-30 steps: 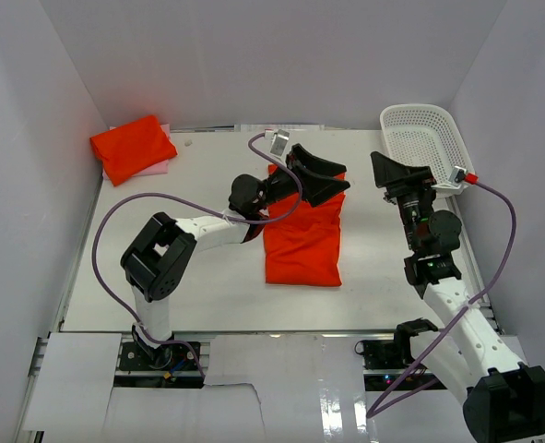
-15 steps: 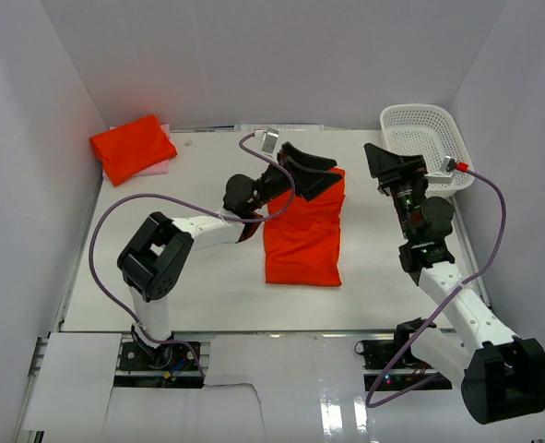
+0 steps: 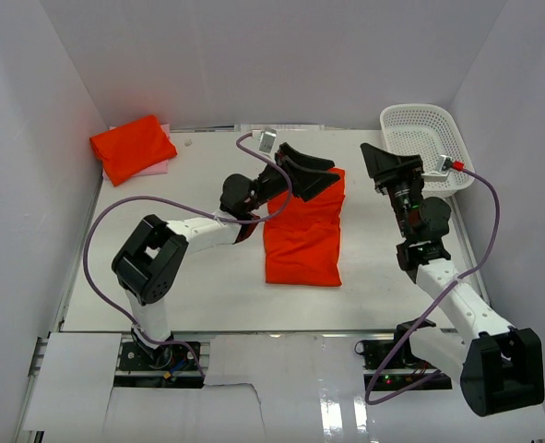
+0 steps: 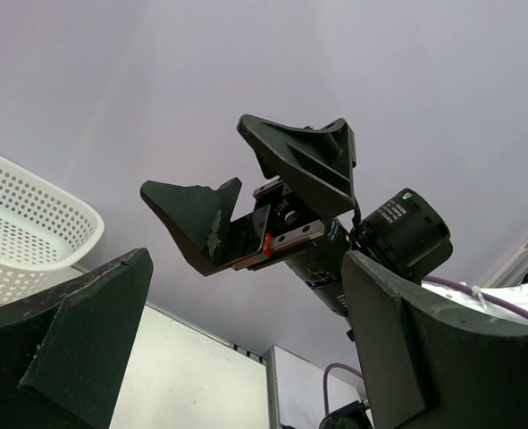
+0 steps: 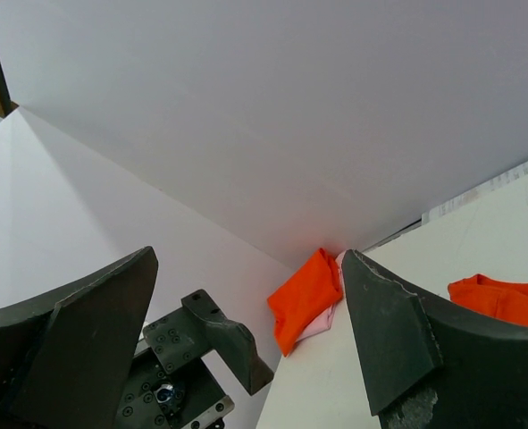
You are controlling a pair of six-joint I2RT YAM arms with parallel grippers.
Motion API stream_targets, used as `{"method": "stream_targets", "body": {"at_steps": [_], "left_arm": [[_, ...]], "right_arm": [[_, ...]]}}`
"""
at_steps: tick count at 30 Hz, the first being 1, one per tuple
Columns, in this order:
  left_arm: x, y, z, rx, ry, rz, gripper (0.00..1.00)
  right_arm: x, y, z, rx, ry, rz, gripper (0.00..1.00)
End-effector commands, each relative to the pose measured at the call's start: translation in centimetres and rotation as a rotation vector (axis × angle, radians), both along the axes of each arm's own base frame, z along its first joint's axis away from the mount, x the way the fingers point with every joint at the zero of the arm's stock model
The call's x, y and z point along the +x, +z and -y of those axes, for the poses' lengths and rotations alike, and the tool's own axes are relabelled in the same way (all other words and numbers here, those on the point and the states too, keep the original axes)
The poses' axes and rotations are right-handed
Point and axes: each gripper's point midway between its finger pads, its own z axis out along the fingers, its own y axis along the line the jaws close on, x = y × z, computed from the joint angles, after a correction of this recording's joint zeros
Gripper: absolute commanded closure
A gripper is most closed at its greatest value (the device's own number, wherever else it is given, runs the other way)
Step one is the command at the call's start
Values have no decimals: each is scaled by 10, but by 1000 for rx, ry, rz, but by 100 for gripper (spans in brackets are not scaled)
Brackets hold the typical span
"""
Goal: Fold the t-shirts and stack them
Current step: Grab one side of the 2/3 rectangular tshirt with both arms
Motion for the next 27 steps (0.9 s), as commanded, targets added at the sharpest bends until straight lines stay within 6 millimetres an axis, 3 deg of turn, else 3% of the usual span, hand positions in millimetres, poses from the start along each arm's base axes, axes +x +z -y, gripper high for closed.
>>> {"method": "stream_targets", "body": {"at_steps": [1,9,12,13,14,16,17,21,23,27], "left_arm": [[-6,32,-16,-50,24,56,2],[1,29,-13,11,-9,11,2],[-1,26,-24,106,48,21,2],[0,25,-31,131,88,57,2],[-2,26,-37,146,109,70,2],[0,18,-54,227,194,49,2],[4,-4,-57,312,211,-27,2],[-10,-21,-80,412,246,-26,2],[-19,-46,-96,473,255,-94,2],[-21,-83,-121,617,332,-200,2]], "right_arm": [[-3,29,-5,34,31,89,10],[-5,41,3,-4,-23,105,10],[-4,37,9,-149,-94,78,10],[-3,51,11,-241,-121,98,10],[1,31,5,-328,-88,10,10],[0,35,-2,-418,-47,-13,10],[-2,15,-7,-497,-3,-67,10],[-17,-24,-10,-591,63,-154,10],[-26,-44,-8,-618,81,-194,10],[-45,-87,-12,-697,172,-298,10]]}}
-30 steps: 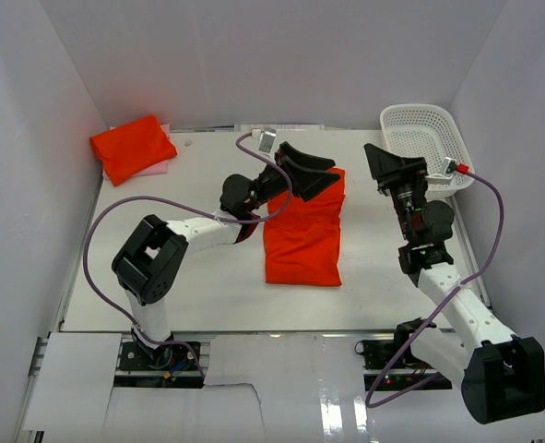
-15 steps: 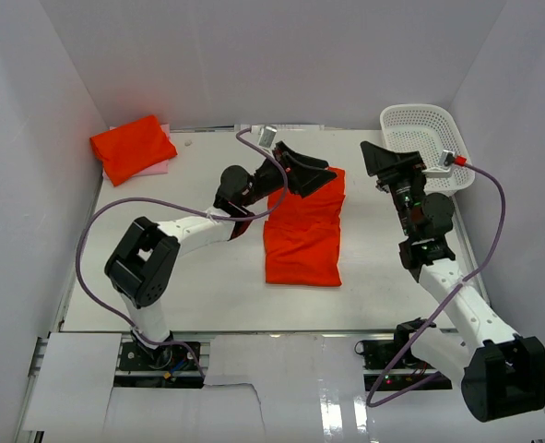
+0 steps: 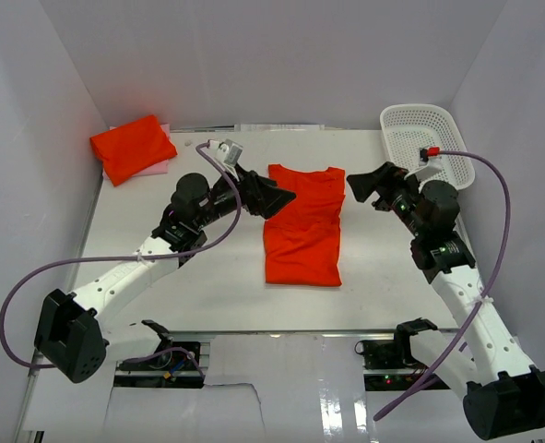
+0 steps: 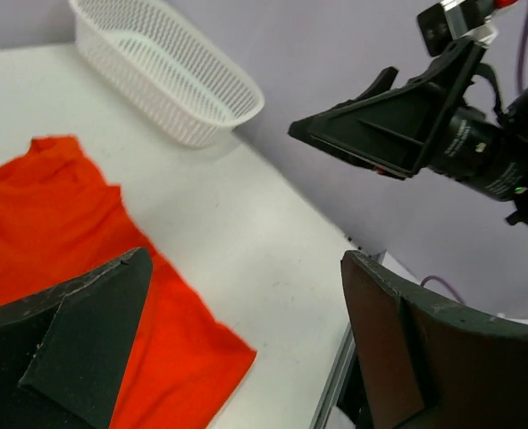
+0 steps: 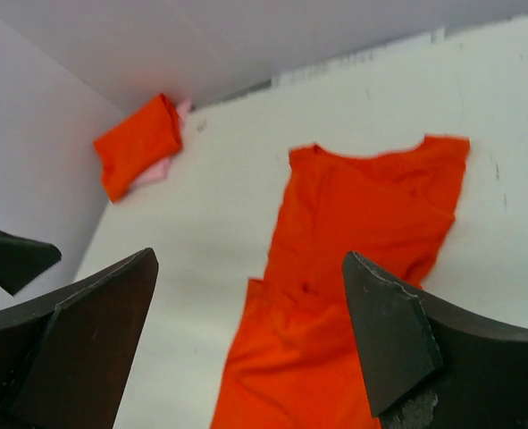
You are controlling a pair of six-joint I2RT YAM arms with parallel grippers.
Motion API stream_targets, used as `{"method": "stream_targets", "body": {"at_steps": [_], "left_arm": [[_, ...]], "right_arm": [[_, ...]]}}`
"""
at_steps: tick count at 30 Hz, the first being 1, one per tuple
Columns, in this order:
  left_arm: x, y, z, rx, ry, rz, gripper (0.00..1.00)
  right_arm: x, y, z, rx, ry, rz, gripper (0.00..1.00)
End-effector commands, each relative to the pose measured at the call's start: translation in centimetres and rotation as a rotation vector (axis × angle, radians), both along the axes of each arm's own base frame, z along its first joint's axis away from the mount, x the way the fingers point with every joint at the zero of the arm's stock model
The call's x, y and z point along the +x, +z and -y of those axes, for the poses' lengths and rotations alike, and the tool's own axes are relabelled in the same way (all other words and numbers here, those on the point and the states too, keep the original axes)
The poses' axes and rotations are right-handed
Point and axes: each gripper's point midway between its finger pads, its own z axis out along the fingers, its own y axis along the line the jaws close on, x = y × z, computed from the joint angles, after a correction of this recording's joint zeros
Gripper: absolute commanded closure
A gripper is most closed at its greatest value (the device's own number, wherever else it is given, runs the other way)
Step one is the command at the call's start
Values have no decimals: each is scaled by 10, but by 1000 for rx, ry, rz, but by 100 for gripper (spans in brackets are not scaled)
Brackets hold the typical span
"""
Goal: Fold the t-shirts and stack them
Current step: Grab one side of the 2/3 rectangular tshirt with both arms
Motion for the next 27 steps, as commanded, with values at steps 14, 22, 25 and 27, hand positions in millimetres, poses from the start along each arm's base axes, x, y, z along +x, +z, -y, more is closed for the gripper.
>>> {"method": "stream_targets", "body": {"at_steps": [14,22,25,27], "left_arm": [[-34,-188,-62,332,204,-590,2],[-52,-221,-58,317,157,-736,2],[-58,-233,-60,322,154,-774,2],[-61,-235,-61,314,150,-775,2]], "right_arm": [[-114,-191,-20,-215,403,-740,10],[-147,-235,-16,-215,419,-838,10],[-156,-247,-15,-211,422,-862,10],[-163,-258,-15,-205,422,-891,9]]}}
